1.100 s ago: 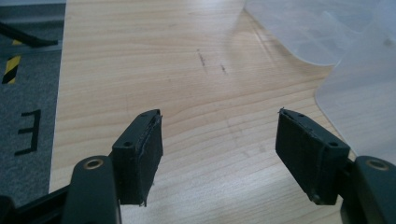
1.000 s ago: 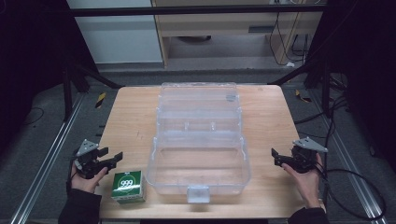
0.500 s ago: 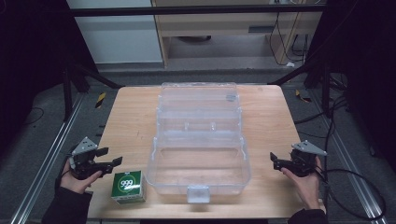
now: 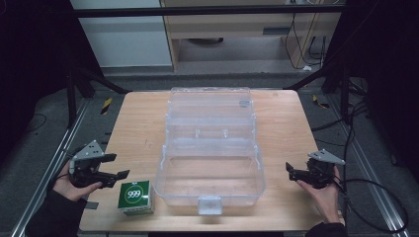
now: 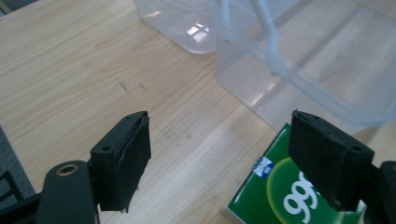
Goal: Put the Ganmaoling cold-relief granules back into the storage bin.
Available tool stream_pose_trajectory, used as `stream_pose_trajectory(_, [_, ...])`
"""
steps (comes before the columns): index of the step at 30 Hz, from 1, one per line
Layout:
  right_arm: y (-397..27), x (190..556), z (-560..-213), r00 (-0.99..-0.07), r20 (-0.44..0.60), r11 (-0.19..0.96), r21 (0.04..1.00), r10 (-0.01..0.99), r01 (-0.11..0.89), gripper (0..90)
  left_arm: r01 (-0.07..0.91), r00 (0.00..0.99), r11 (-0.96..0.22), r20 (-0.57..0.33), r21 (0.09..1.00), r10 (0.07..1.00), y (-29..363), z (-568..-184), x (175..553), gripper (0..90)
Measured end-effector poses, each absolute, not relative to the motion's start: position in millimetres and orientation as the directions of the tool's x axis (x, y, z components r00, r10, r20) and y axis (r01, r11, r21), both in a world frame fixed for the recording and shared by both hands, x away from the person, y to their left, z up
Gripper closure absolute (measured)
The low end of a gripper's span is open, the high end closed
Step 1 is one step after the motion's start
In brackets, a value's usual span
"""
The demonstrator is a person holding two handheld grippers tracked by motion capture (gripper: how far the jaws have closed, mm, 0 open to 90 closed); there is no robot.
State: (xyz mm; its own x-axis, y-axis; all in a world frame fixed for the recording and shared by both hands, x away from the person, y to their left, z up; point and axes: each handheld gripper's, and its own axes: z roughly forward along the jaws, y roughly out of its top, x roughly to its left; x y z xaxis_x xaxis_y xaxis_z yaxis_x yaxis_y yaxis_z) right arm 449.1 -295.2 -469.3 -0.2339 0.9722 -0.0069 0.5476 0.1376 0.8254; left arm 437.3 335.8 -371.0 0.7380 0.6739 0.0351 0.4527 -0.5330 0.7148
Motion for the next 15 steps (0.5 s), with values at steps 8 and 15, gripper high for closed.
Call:
stream_pose_trajectory(8, [-294.3,447.0,-474.7,-0.257,-0.016,0.165,0.804,0.966,0.572,0.6,0.407,0.811,-0.649,0.074,0.642,0.581,323.5,-370.1,432.9,17.1])
stream_pose_trajectory(15, [-291.6,448.1,-477.5,-0.281,-0.031,0.196,0.788,0.959,0.583,0.6,0.343,0.870,-0.730,0.092,0.591,0.484,316.9,-373.4,427.4,14.4])
